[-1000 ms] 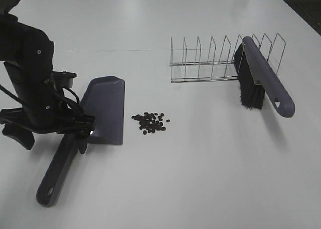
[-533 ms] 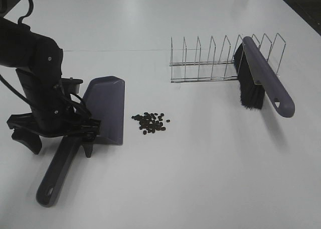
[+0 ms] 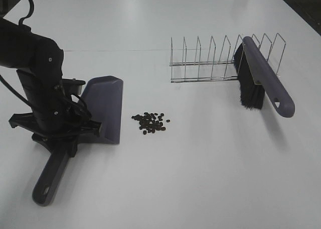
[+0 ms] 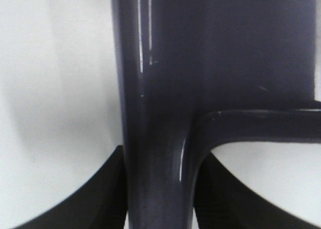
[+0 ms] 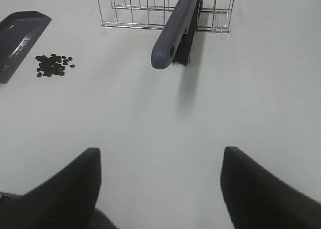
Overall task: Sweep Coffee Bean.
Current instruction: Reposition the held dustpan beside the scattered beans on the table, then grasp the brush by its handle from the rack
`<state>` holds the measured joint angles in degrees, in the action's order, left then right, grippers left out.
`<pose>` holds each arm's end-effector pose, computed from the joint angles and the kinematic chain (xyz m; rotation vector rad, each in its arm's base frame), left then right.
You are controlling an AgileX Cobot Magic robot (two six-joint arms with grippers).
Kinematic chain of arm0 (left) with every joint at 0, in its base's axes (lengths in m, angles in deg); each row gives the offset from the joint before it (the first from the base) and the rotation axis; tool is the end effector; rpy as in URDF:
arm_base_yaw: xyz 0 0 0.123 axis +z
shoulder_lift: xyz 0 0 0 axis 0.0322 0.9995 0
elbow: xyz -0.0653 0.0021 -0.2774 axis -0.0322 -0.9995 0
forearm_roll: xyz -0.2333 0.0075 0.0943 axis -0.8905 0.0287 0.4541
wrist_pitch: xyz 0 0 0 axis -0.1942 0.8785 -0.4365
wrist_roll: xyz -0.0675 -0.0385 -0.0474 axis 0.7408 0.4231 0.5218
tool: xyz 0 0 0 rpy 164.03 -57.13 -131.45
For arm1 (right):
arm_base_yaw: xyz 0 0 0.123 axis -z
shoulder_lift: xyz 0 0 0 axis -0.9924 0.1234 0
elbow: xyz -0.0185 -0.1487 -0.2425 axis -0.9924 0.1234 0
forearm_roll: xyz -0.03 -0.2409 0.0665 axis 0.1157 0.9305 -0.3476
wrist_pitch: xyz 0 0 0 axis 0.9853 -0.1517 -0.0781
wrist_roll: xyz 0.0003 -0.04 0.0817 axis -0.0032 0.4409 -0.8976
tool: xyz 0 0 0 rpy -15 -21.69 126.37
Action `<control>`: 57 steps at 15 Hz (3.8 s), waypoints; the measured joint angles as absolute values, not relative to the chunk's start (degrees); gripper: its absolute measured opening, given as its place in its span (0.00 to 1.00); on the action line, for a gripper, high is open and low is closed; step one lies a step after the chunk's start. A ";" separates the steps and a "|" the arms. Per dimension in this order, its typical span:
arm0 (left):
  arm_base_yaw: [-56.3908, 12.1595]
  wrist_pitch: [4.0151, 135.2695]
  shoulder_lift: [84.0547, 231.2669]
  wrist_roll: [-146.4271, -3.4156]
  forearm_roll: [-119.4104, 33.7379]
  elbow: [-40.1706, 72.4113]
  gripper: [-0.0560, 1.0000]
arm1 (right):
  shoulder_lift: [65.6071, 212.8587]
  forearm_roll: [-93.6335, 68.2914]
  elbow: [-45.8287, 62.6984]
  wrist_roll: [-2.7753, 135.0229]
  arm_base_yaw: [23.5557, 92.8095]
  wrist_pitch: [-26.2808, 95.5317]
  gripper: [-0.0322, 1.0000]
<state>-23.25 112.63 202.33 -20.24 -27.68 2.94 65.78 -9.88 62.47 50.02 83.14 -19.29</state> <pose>0.3172 -0.1465 0.0975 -0.1522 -3.0926 -0.0635 -0.0029 0.0073 0.2621 -0.1251 2.1165 0.0358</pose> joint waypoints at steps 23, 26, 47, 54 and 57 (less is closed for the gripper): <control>-23.25 117.73 195.63 -21.84 -24.98 2.88 0.37 | 65.78 -9.88 62.47 50.02 83.14 -19.29 0.61; -23.25 116.92 195.63 -21.90 -24.98 2.88 0.37 | 65.78 -9.88 62.47 50.02 83.14 -19.29 0.61; -28.92 111.88 194.83 -13.13 -17.71 2.88 0.37 | 126.28 -11.37 35.65 39.31 83.14 -22.16 0.71; -28.98 111.71 194.83 -12.79 -16.96 2.88 0.37 | 160.83 -11.94 6.15 39.59 83.14 -24.62 0.71; -28.98 111.77 194.83 -12.79 -17.02 2.88 0.37 | 174.41 -11.94 -5.66 39.65 83.14 -25.48 0.71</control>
<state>-28.98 111.77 194.83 -12.79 -17.02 2.88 174.41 -11.94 -5.66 39.65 83.14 -25.48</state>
